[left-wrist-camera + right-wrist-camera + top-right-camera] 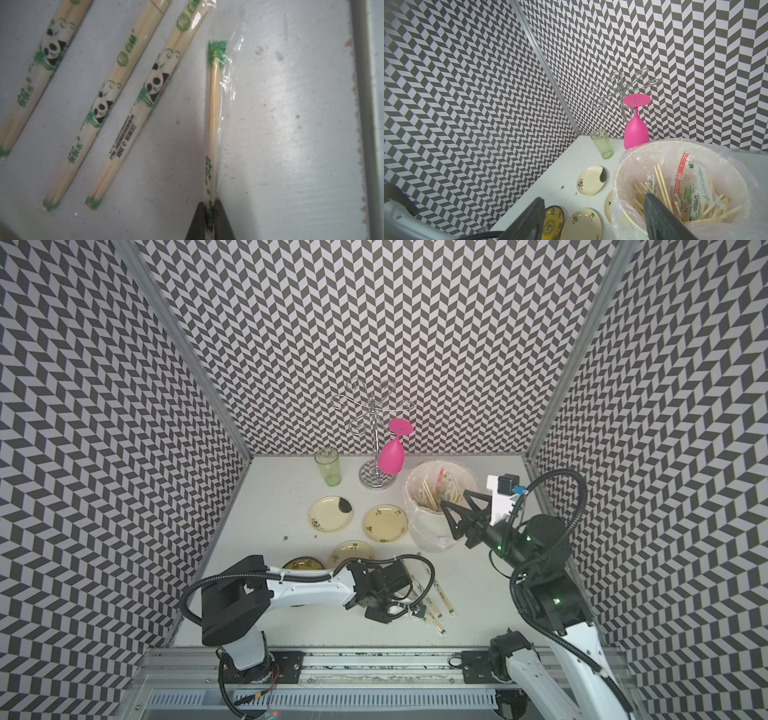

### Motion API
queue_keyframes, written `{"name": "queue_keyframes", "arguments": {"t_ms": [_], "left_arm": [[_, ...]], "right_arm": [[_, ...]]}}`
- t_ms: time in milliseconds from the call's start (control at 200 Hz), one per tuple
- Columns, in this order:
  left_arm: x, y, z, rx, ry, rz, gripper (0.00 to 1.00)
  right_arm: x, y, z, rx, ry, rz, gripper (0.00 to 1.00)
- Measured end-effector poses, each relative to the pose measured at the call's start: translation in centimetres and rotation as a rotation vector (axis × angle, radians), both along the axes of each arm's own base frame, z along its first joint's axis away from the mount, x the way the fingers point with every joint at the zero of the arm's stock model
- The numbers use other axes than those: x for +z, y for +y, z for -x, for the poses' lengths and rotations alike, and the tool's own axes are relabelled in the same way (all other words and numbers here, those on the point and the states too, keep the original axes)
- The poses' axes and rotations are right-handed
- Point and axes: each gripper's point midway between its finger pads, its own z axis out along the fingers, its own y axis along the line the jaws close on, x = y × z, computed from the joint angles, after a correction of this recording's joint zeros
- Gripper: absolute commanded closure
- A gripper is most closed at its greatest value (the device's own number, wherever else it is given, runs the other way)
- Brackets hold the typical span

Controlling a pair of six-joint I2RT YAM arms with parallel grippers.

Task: Remove the packaging of disposable chopsticks
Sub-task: Pick up the disposable chopsticks from the center of the board.

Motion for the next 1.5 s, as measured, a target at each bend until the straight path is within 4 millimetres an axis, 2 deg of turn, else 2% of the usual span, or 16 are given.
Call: {"name": "queue_keyframes", "arguments": {"t_ms": [230,391,576,806,1011,1257,1402,1497], "left_arm": [[0.9,0.0,0.0,-0.002,-0.014,0.027,1.00],[3.4,-0.1,-0.4,0.007,-0.042,0.093,1.00],[7.4,0.7,-2.0,0.057,-0.093,0.211,1.00],[12.4,2.7,-5.0,0.154,-0.163,0.362,1.00],[16.7,4.6,-7.1,0.239,-0.220,0.520,1.00],[21.8,4.9,-8.3,0.295,-0.264,0.759,1.00],[25.3,4.8,-9.1,0.323,-0.260,0.921,1.00],[28.0,4.2,-8.8,0.296,-0.245,1.038,1.00]], "right_arm": [[0.0,0.0,0.0,-0.002,0.000,0.000,0.26],[0.0,0.0,0.0,-0.006,0.000,0.000,0.26],[0.1,0.0,-0.4,-0.010,0.004,0.004,0.28],[1.9,0.2,-1.0,-0.009,-0.018,-0.002,0.30],[3.3,0.7,-2.4,-0.005,-0.041,0.003,0.33],[6.2,1.9,-3.7,0.031,-0.105,0.006,0.37],[7.3,2.6,-3.5,0.077,-0.154,-0.007,0.41],[8.0,3.1,-3.1,0.114,-0.187,-0.018,0.46]]}}
